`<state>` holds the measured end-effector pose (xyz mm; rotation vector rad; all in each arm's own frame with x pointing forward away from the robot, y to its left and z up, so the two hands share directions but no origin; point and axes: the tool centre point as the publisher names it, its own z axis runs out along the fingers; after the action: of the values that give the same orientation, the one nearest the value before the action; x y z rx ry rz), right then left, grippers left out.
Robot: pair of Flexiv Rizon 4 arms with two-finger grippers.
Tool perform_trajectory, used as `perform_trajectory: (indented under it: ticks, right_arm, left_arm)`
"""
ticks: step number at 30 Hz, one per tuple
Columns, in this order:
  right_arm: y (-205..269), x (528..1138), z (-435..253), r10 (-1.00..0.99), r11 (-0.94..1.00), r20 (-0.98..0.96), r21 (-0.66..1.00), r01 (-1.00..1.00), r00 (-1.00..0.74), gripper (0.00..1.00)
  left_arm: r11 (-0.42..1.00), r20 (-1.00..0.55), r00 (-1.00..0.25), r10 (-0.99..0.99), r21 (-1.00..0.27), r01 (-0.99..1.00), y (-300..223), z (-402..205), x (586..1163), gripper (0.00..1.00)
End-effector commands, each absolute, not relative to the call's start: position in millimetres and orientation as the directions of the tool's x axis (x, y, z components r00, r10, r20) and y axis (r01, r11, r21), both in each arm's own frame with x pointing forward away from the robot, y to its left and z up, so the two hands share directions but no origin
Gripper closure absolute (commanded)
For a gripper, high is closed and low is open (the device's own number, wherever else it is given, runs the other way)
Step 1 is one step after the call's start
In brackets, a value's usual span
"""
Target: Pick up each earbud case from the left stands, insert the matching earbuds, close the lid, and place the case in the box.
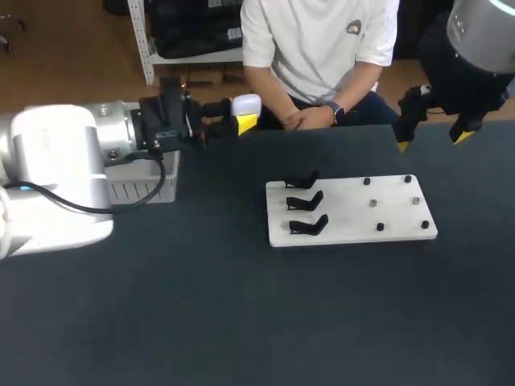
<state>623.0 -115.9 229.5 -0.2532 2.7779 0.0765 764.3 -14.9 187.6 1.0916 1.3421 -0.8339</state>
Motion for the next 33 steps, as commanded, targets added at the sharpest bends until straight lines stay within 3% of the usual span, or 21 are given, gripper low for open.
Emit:
perform_trajectory:
  ticks: [1, 7, 27, 28, 29, 31, 33]
  right_arm:
    - [-119, 612, 222, -0.15, 0.981, -0.477, 0.04, -0.192, -0.866, 0.0]
    - [-112, 609, 211, -0.136, 0.98, -0.462, 0.068, -0.187, -0.876, 0.0]
    - [-90, 600, 194, -0.138, 0.978, -0.41, 0.088, -0.189, -0.902, 0.0]
    - [-90, 601, 193, -0.139, 0.977, -0.408, 0.092, -0.192, -0.903, 0.0]
    - [-89, 601, 193, -0.14, 0.977, -0.407, 0.092, -0.193, -0.903, 0.0]
    - [-87, 603, 193, -0.144, 0.975, -0.409, 0.096, -0.199, -0.901, 0.0]
    - [-86, 605, 193, -0.142, 0.972, -0.422, 0.112, -0.208, -0.895, 0.0]
  left_arm:
    - [0.403, -0.984, 0.089, 0.155, 0.145, 0.904, 48, 188, 759, 1.0]
    - [0.458, -0.98, 0.075, 0.185, 0.153, 0.875, 94, 173, 783, 1.0]
    - [0.667, -0.962, -0.176, 0.207, 0.007, 0.745, 192, 87, 829, 1.0]
    - [0.673, -0.959, -0.193, 0.206, -0.004, 0.739, 194, 83, 830, 0.71]
    - [0.668, -0.958, -0.193, 0.212, -0.002, 0.744, 195, 79, 832, 0.51]
    - [0.681, -0.955, -0.212, 0.205, -0.017, 0.733, 197, 76, 832, 0.0]
    - [0.68, -0.956, -0.206, 0.207, -0.011, 0.733, 195, 79, 828, 0.0]
